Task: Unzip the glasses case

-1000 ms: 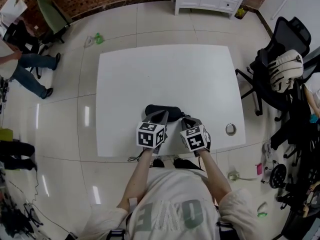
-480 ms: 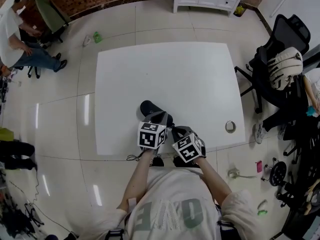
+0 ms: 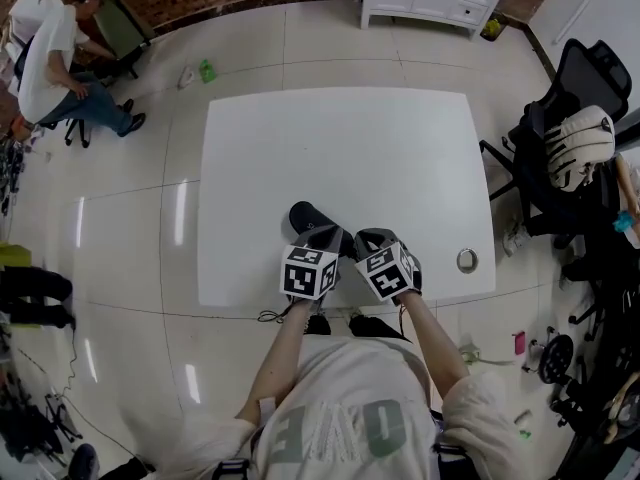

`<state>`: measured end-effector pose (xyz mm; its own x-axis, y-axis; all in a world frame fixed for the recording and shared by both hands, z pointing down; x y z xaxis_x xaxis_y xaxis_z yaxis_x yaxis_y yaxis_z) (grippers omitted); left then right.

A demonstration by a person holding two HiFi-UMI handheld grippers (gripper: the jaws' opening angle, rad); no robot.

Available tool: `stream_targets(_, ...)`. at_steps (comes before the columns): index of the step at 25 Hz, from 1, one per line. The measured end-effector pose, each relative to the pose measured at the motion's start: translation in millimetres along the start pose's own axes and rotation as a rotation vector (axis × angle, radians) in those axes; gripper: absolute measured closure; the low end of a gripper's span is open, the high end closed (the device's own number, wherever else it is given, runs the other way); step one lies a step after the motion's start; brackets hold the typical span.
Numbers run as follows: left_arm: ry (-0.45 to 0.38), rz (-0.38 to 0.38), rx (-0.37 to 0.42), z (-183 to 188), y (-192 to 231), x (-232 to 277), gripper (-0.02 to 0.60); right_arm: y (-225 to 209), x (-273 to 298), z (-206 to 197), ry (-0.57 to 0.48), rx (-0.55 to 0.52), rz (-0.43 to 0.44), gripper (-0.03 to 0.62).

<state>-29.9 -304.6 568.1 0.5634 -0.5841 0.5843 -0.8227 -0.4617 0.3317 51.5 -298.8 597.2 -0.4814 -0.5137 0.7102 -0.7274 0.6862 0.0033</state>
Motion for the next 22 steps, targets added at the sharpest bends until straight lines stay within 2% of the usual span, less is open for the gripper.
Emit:
stream_targets(5,-0.015,-0.005,-0.031,-1,3,-1,0.578,-19,2,3,-0.013,0.013,-0.017,0.594)
stream_targets(6,-0.019,-0.006,-0.04,-1,4,-3,0.578,-21,1,5,-0.02,0.021,0.01,0.594)
stream_targets(8,-0.021,-0.004,-0.042,-1,4,-3,0.578,-18,-4,10,-0.058,0.004,0.116,0.594)
stream_targets(11,-0.024,-0.007,-0.042,0,3,-2,0.578,-7,-11,9,-0.084,-0.098,0.243,0.594)
stream_targets(15,-0.023,-0.015,-0.052,0,3,-2,0.578,7,-2,-10,0.006,-0.313,0.285,0.592)
stream_targets(19,-0.02,-0.019,-0.065,0,3,0,0.578,16,7,-12,0.033,-0.336,0.339,0.59)
stream_targets(22,-0.02,-0.015,-0.065,0,3,0,0.578,13,12,-10,0.041,-0.353,0.348,0.539)
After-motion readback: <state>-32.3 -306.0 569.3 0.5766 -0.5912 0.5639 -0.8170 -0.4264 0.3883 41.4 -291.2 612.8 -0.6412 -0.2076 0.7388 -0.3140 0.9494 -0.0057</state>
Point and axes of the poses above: the fingertips, and each gripper's own axes: x forward along the fingers, y to its left, z out of its top, the point moved 4 cm from there along -x, backward along the fingers, and after that the axes turned 3 degrees about -y, right-handed, at the moved point
